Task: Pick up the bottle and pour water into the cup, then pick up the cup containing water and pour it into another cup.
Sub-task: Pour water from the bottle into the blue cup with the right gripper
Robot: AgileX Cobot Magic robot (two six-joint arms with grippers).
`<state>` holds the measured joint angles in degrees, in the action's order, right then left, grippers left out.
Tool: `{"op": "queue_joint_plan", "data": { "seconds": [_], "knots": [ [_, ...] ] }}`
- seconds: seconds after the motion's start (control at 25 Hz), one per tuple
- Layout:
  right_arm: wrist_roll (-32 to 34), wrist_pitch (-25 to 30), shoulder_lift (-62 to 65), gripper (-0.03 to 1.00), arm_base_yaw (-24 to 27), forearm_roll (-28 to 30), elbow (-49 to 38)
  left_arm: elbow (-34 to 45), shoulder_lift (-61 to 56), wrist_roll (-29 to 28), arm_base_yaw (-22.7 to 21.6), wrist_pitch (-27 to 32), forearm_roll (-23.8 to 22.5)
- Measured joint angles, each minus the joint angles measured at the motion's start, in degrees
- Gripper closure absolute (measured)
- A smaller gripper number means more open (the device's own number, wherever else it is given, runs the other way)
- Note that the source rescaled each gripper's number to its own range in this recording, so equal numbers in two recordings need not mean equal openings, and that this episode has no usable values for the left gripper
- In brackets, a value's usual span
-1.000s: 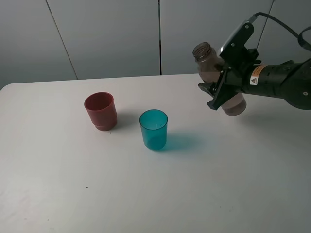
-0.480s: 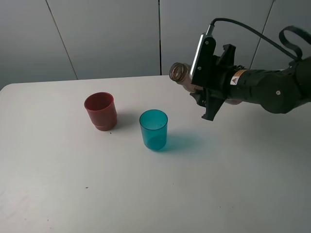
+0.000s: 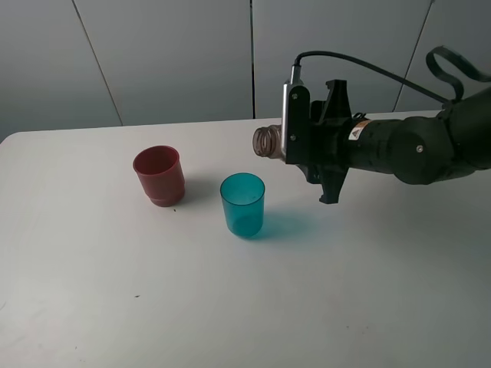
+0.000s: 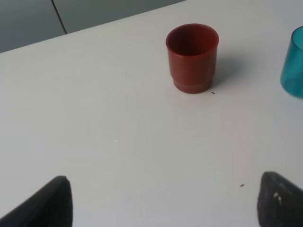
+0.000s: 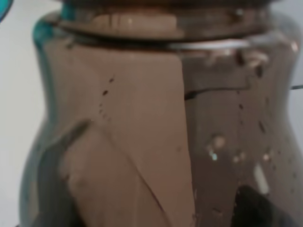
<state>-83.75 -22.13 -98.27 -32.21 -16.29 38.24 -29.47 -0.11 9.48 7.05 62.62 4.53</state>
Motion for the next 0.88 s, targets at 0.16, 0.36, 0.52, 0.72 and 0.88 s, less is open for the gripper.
{"op": "queue_joint_plan", "data": {
  "seconds": [0.16,0.36,0.52,0.72,0.88],
  "knots": [
    [-6.61,-0.56,0.00,0.97,-2.50,-4.53,0.00,0.00,0.00,0.00,0.00,0.00,0.00],
    [-13.05,-1.33,-0.25,0.97,-3.18,-6.74,0.00,0.00,0.00,0.00,0.00,0.00,0.00],
    [-15.76,-3.99,-2.56,0.97,-3.18,-8.80,0.00,0.00,0.00,0.00,0.00,0.00,0.00],
    [-18.56,-6.70,-4.52,0.97,-3.18,-9.92,0.00,0.00,0.00,0.00,0.00,0.00,0.00],
    [-21.12,-9.33,-5.41,0.97,-3.18,-9.92,0.00,0.00,0.00,0.00,0.00,0.00,0.00]
  ]
}}
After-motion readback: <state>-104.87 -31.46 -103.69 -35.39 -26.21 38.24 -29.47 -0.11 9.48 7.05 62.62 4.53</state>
